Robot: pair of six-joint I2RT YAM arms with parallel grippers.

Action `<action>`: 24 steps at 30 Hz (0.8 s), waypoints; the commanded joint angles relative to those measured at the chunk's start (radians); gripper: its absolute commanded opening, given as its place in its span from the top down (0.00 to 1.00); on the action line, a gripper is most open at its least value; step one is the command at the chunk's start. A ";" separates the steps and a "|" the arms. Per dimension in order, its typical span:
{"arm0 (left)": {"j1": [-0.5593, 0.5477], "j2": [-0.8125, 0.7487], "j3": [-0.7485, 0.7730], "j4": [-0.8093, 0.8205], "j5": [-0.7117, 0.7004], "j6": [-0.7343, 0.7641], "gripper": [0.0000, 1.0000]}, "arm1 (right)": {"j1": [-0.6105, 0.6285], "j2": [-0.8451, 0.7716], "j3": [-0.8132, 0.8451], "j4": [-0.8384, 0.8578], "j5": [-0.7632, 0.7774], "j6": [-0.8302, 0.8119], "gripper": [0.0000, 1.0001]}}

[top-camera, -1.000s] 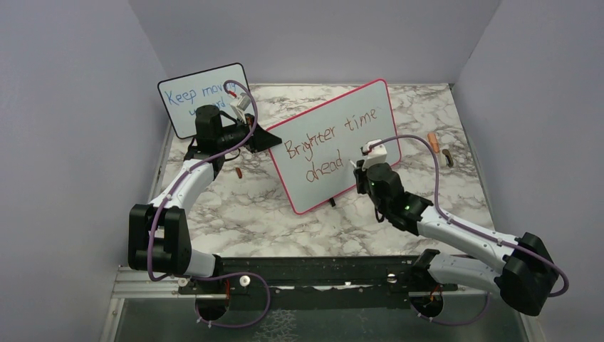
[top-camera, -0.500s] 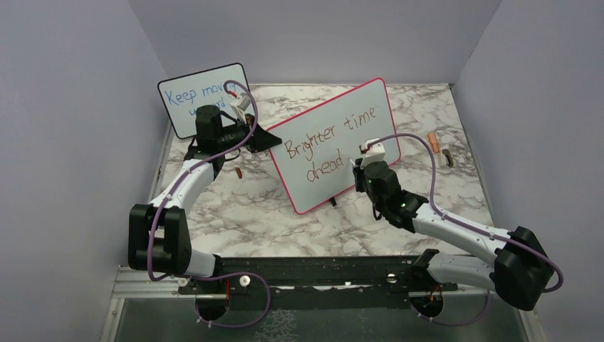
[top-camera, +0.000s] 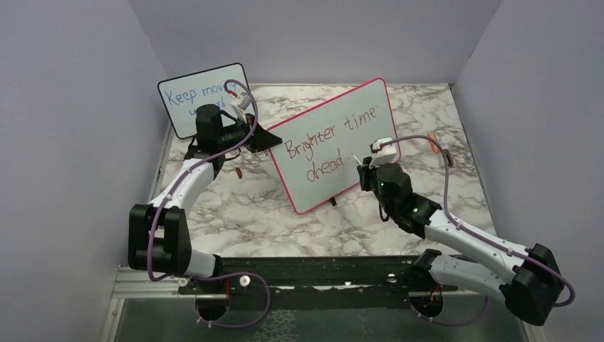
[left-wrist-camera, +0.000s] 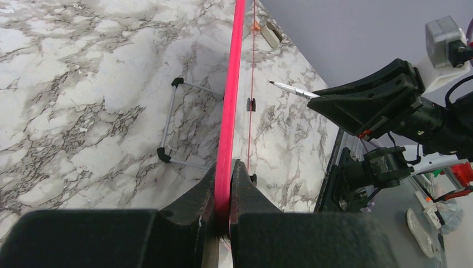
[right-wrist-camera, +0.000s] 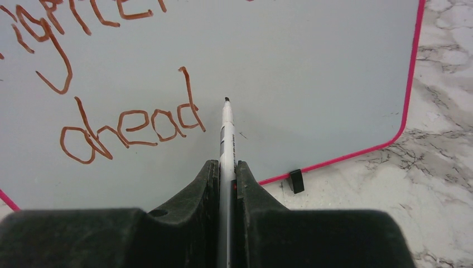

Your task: Write a sentence on the whiteboard

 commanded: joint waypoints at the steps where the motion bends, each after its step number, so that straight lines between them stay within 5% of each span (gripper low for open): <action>1: 0.002 0.024 -0.008 -0.090 -0.115 0.083 1.00 | -0.004 -0.092 -0.019 -0.051 0.028 0.019 0.99; 10: 0.003 -0.039 0.003 -0.120 -0.160 0.070 0.87 | -0.004 -0.228 -0.016 -0.148 0.037 0.038 0.99; 24: 0.005 -0.192 0.137 -0.424 -0.473 0.068 0.32 | -0.004 -0.322 0.001 -0.207 0.039 0.047 0.99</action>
